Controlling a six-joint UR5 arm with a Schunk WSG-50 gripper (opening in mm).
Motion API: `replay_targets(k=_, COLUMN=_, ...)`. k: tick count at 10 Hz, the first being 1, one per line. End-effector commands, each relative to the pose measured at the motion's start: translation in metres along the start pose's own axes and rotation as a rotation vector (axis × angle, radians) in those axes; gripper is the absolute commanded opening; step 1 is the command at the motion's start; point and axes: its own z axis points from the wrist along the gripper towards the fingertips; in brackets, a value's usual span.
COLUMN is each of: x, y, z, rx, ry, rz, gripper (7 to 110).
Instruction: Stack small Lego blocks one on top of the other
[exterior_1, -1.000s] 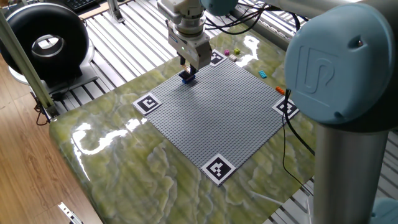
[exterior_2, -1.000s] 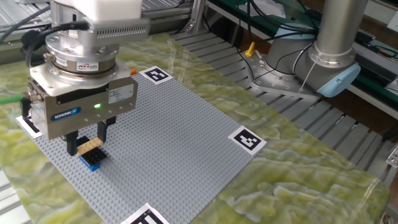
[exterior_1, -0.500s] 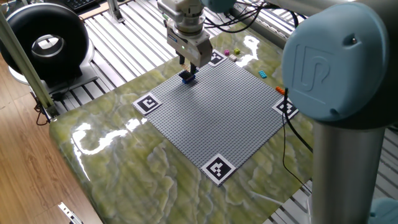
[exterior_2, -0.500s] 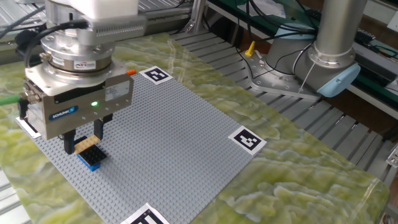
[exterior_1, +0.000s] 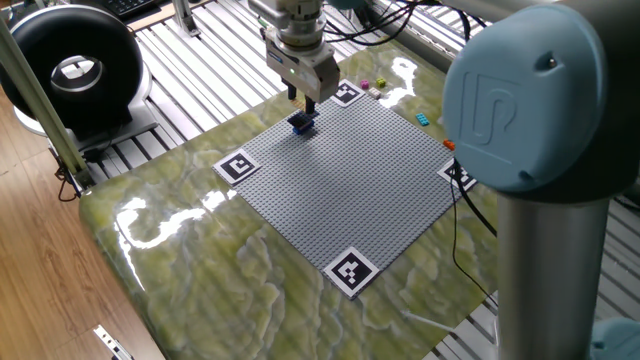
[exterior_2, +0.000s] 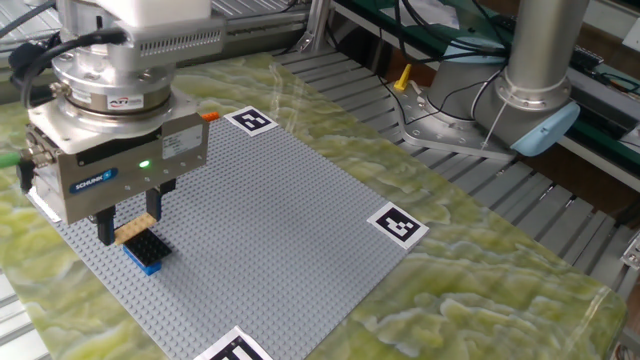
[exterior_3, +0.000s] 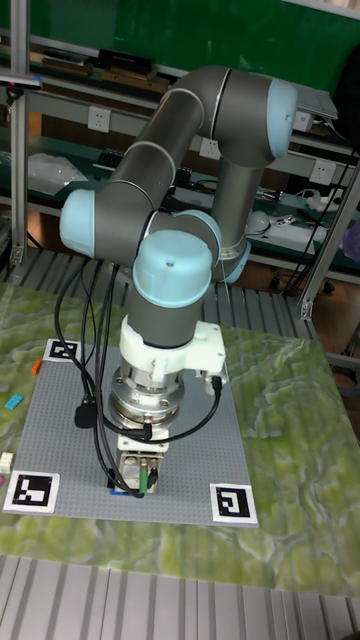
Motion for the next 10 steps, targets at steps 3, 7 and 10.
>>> replay_targets(k=3, x=-0.0011, y=0.0031, z=0.0009, rx=0.055, ry=-0.032, rz=0.037, gripper=7)
replay_targets(k=7, x=-0.0013, y=0.0035, z=0.0055, rx=0.068, ry=-0.034, rz=0.082, gripper=7)
replay_targets(k=10, x=0.0031, y=0.0072, z=0.0073, rx=0.051, ry=-0.016, rz=0.079, gripper=7)
